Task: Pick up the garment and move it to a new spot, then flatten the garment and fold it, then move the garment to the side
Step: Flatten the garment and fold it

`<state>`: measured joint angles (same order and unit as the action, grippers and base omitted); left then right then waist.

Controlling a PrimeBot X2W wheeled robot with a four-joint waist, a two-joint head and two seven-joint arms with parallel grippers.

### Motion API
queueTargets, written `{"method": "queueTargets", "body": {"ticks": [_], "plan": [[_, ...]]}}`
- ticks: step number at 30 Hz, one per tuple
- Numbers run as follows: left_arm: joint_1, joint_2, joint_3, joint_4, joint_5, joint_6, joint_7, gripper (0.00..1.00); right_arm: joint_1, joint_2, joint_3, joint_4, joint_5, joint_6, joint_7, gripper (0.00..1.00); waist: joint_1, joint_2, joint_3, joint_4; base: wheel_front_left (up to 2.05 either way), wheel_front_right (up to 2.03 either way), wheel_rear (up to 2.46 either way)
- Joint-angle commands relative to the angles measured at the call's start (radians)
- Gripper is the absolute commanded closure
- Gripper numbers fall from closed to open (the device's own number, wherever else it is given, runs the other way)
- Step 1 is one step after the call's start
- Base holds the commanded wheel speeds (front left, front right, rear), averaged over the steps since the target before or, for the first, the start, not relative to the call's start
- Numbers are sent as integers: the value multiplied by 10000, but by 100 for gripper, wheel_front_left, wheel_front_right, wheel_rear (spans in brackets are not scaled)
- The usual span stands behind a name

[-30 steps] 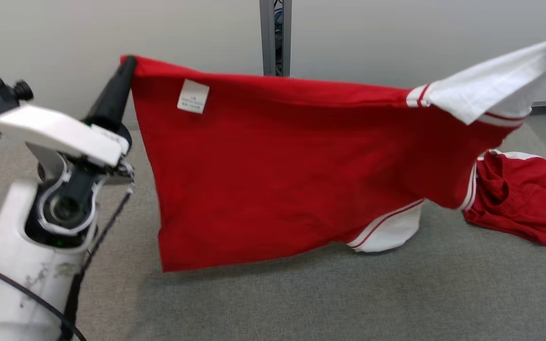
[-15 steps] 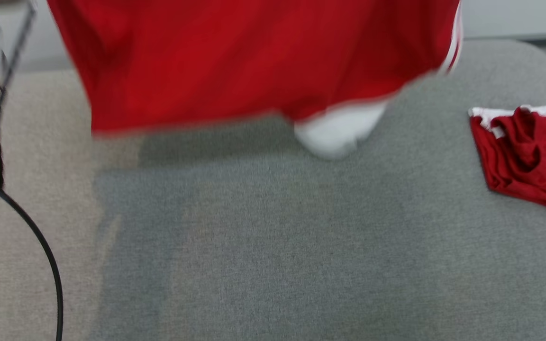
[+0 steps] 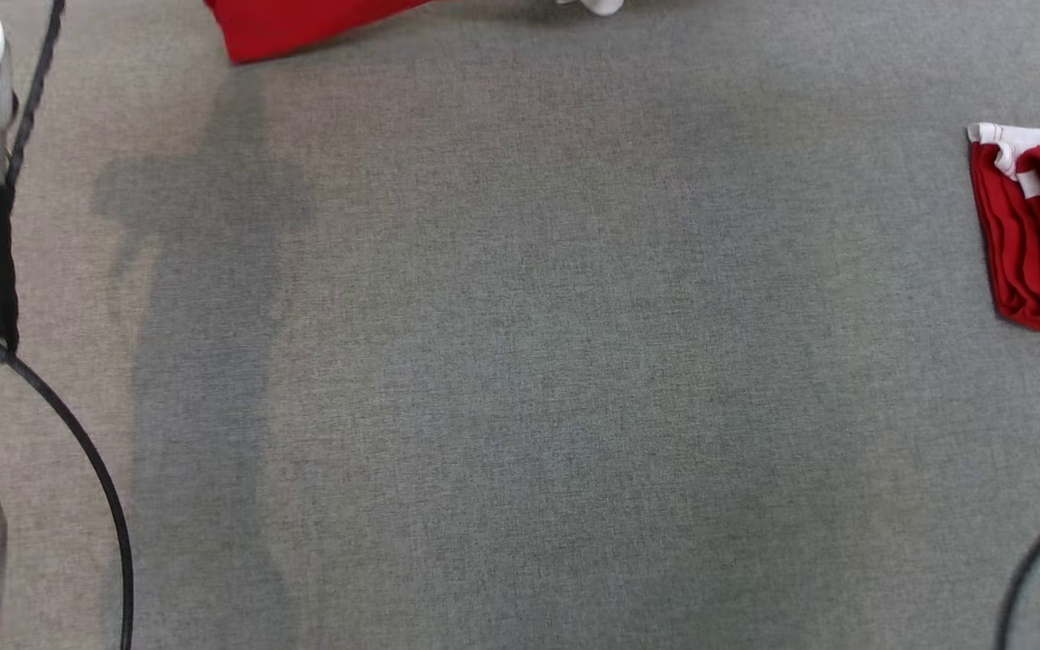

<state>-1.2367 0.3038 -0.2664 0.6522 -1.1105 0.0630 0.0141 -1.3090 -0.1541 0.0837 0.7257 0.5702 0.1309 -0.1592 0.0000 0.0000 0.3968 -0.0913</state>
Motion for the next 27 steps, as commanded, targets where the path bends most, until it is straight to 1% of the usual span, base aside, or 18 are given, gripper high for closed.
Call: {"method": "queueTargets", "body": {"ticks": [1, 5, 9, 12, 14, 17, 22, 24, 27], "plan": [[96, 64, 86, 57, -69, -97, -140, 100, 271, -141, 161, -57, 175, -3, -114, 100, 0, 0, 69, -56, 0, 0, 0], [943, 33, -21, 213, -79, -485, -324, 100, 1604, -349, 1214, -541, 1032, -3, -230, 100, 0, 0, 155, -181, 0, 0, 0], [1958, 167, -224, -137, -40, -978, -415, 100, 3128, -770, 2111, -1367, 1880, -1, -410, 100, 0, 0, 77, -243, 0, 0, 0], [2970, 279, -371, -657, -16, -1168, -477, 100, 4312, -1183, 2520, -2038, 2443, -1, -499, 100, 0, 0, -94, -220, 0, 0, 0], [3695, 417, -464, -1154, 31, -1204, -497, 100, 5085, -1445, 2759, -2541, 2756, -1, -527, 100, 0, 0, -242, -180, 0, 0, 0], [4877, 629, -483, -2092, -6, -1108, -572, 100, 6155, -1851, 2898, -3287, 3173, -1, -514, 100, 0, 0, -511, -128, 0, 0, 0], [7064, 866, -483, -3927, -167, -792, -733, 100, 8091, -2430, 2704, -4780, 3744, -1, -386, 100, 0, 0, -1070, 16, 0, 0, 0], [8015, 967, -505, -4560, -112, -600, -870, 100, 8976, -2600, 2559, -5353, 3854, -1, -286, 100, 0, 0, -1328, 51, 0, 0, 0], [9420, 963, -553, -5315, -232, -350, -1073, 100, 10301, -2721, 2346, -6110, 3832, -1, -32, 100, 0, 0, -1741, 68, 0, 0, 0]]}}
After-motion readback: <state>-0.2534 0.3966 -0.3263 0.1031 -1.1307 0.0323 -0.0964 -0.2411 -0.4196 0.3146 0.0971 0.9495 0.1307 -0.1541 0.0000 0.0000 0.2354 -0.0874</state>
